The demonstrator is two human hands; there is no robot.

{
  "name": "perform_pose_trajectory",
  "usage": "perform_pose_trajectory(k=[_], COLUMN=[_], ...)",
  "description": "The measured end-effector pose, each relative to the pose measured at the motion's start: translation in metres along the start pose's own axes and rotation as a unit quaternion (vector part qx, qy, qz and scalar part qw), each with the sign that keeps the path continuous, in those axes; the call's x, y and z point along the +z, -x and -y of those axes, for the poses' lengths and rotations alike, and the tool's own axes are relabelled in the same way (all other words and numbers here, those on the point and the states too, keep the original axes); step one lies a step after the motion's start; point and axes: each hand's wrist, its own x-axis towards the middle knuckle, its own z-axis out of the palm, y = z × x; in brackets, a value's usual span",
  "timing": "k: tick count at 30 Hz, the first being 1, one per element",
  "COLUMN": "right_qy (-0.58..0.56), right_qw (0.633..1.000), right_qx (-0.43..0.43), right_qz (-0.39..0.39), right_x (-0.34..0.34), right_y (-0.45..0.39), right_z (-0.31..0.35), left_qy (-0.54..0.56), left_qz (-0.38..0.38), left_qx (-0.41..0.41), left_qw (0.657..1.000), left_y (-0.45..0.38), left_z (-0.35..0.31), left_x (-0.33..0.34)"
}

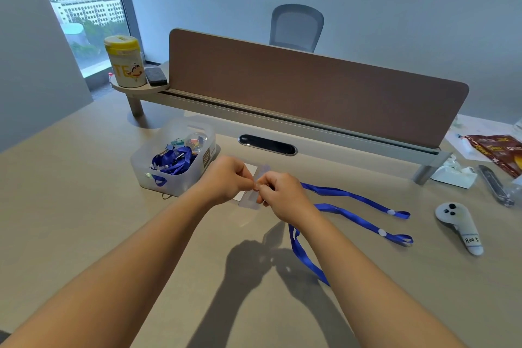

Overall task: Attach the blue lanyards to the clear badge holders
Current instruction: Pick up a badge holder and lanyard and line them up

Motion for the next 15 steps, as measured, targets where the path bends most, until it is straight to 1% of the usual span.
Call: perform_pose_trajectory(k=[8,11,13,15], right_qy=[-0.022,-0.079,-0.110,-0.147], right_qw=[0.999,0.997,0.994,0.988], right_qx=[-0.018,-0.004,0.014,0.036], right_qz=[-0.020,-0.013,0.003,0.002], right_x=[-0.003,-0.006,-0.009,-0.014], right_y=[-0.004,-0.007,-0.007,-0.008], right_z=[0.001,-0.003,-0.004,-0.005], left_qy=[0.007,0.043,0.116,0.203], left_qz=[-0.048,-0.047,-0.012,0.050], left_qx=[0.053,0.061,0.025,-0.070], left_qw=[0.997,0.996,0.993,0.975], left_y=[-0.004,-0.005,-0.005,-0.004], left_z=[0.004,0.005,0.010,0.019], left_x=[0.007,0.008,0.009,0.009])
